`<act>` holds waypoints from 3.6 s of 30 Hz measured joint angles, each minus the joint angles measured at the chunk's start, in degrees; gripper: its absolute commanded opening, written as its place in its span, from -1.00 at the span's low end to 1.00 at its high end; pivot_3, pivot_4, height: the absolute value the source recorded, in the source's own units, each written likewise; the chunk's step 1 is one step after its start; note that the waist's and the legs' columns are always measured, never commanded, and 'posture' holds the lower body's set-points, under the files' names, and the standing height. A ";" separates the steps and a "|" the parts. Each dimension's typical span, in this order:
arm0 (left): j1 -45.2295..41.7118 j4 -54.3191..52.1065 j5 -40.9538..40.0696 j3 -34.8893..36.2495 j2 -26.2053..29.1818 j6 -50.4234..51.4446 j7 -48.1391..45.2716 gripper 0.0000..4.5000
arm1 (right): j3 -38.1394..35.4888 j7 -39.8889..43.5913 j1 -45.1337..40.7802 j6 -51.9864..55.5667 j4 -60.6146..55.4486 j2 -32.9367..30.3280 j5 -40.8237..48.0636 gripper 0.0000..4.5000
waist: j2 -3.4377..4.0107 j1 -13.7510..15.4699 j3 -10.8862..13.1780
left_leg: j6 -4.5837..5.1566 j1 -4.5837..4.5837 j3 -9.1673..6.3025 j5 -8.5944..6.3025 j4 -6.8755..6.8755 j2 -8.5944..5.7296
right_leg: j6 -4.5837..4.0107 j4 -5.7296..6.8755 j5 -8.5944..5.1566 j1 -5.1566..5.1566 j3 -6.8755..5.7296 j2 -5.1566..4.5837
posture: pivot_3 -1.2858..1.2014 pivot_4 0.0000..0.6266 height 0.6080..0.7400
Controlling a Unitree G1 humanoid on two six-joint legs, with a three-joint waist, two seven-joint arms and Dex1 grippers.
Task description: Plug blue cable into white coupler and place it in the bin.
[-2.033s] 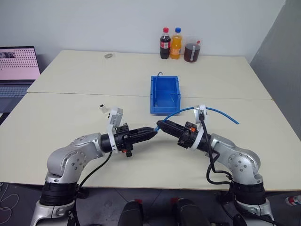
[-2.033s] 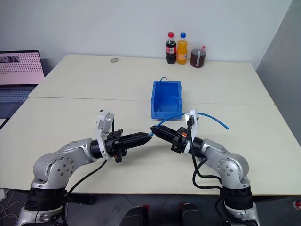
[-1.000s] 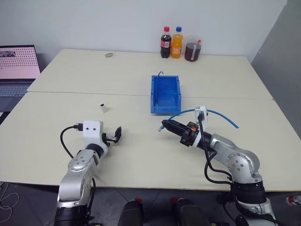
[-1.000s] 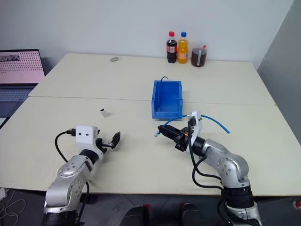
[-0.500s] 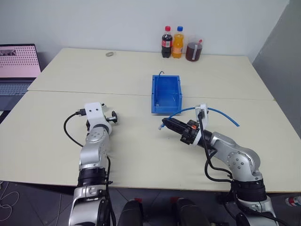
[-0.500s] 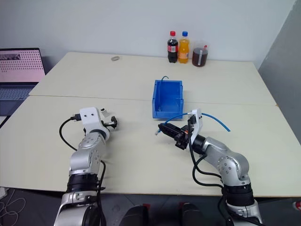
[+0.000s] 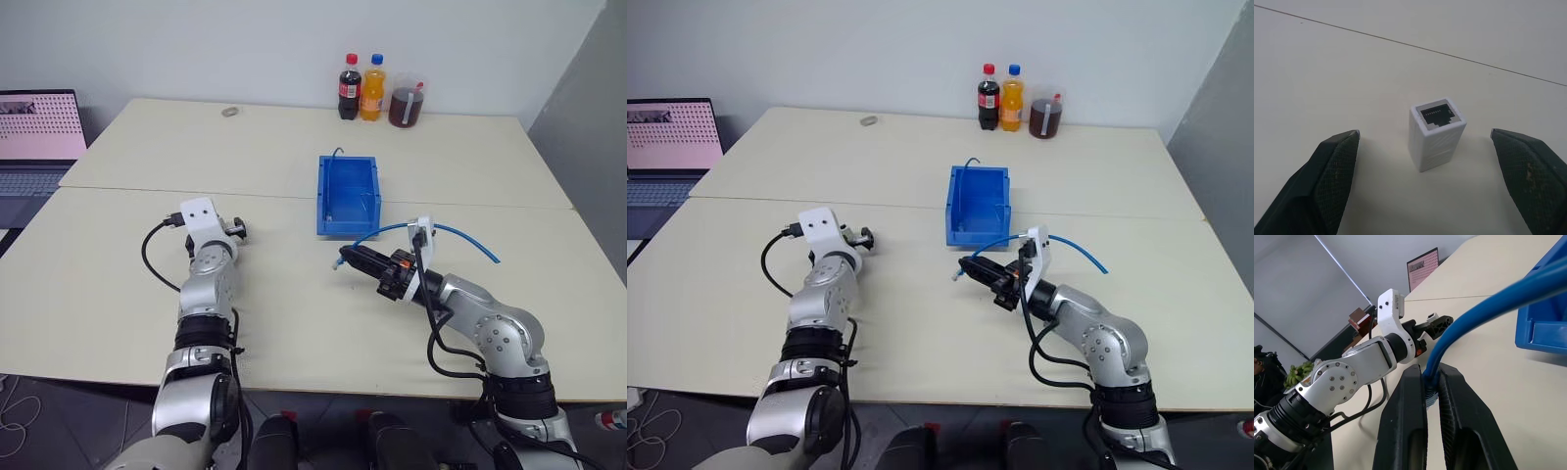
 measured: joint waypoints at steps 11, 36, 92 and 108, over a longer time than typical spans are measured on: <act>-2.23 5.53 -0.04 1.01 0.17 -3.50 0.02 -0.10 | 0.14 -0.01 0.13 0.02 -0.09 -0.01 0.00 -0.98 | 0.00 0.01 0.00 | -0.01 0.00 0.00 0.00 0.00 0.00 | 0.00 0.00 0.00 0.00 -0.01 0.00 | 0.03 -0.52 1.00; 14.46 -25.63 -7.90 -18.90 13.80 1.91 -47.94 -0.64 | 0.50 0.11 8.62 0.00 -14.01 -12.82 -2.29 -0.98 | -0.04 0.18 0.04 | -0.04 -0.05 0.06 0.01 -0.02 -0.03 | -0.21 -0.06 0.11 -0.01 -0.02 -0.11 | 0.03 -0.52 1.00; 7.17 -10.51 1.08 -37.91 17.25 -18.12 -88.02 -0.64 | 20.37 11.27 6.67 -27.48 -1.05 -10.30 -33.59 -0.98 | 0.03 -0.45 0.02 | 0.00 0.36 -0.12 0.00 0.12 0.06 | 0.00 0.06 -0.08 0.40 -0.04 0.09 | 0.03 -0.52 1.00; 8.52 -12.26 1.48 -37.24 17.29 -14.65 -87.37 -0.64 | 23.97 14.67 -0.91 -13.53 -1.99 -11.77 -34.54 -0.98 | 0.08 -0.71 -0.32 | 0.01 1.03 -0.05 -0.01 0.03 0.10 | -0.10 0.02 -0.16 0.97 0.01 0.09 | 0.03 -0.52 1.00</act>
